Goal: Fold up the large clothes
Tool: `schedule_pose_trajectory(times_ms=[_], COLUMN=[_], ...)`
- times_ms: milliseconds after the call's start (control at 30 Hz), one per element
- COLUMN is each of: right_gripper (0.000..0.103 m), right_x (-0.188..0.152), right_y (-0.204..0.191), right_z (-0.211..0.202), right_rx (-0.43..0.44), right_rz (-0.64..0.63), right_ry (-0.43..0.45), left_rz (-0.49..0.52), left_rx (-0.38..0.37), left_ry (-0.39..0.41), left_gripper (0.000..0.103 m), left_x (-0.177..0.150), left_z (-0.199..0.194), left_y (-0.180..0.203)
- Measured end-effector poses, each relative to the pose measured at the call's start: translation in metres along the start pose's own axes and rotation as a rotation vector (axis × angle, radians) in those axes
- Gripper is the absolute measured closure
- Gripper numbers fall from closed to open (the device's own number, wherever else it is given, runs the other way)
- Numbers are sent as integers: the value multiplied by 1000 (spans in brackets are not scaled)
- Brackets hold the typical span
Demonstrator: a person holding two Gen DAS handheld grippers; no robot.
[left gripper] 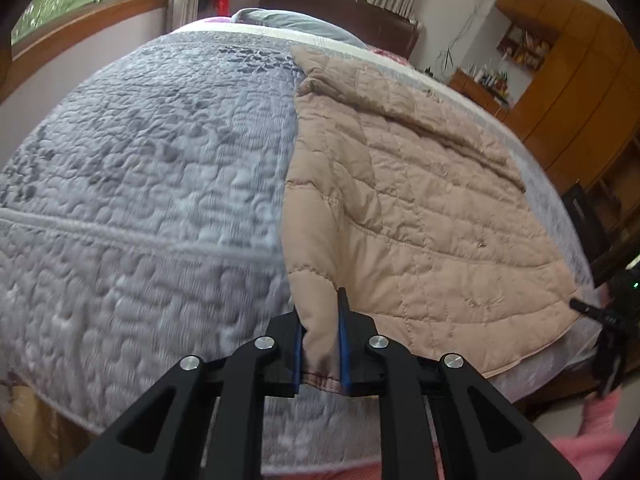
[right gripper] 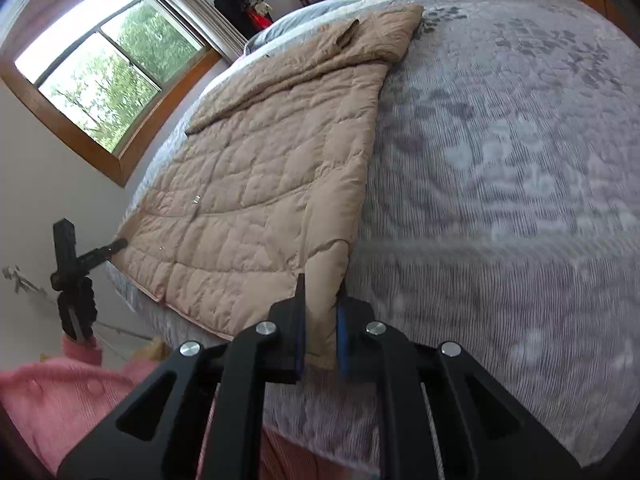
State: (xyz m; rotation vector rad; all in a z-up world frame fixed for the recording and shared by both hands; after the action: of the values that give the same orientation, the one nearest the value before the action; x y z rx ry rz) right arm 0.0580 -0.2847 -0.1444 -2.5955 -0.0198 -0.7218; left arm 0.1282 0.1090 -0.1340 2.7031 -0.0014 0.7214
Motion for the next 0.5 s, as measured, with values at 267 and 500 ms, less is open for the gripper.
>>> schedule_pose_trajectory(times_ms=[267, 500], right_gripper=[92, 93], right_x=[-4, -2], right_y=[27, 22], right_z=[22, 5], right_rx=[33, 26], right_rz=[81, 56], right_ry=[-13, 27], left_rz=[-41, -10], left_rx=[10, 1], left_ry=[-59, -14], left_gripper=[88, 89], left_x=[-12, -7], left_z=[38, 18], left_y=[-20, -7])
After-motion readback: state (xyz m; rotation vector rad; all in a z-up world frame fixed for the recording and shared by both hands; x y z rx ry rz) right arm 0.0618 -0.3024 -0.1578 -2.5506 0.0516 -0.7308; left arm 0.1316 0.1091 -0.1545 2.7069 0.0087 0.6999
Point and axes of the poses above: each gripper's, at about its wrist camera, not at the fingertips, and z roughly the way its jaws point, y to its right, x to its top, the point moved 7 cm from there along z, roughly the way its jaws point, and after that the axes turned 7 degrees about -z, right-handed, at the moved point
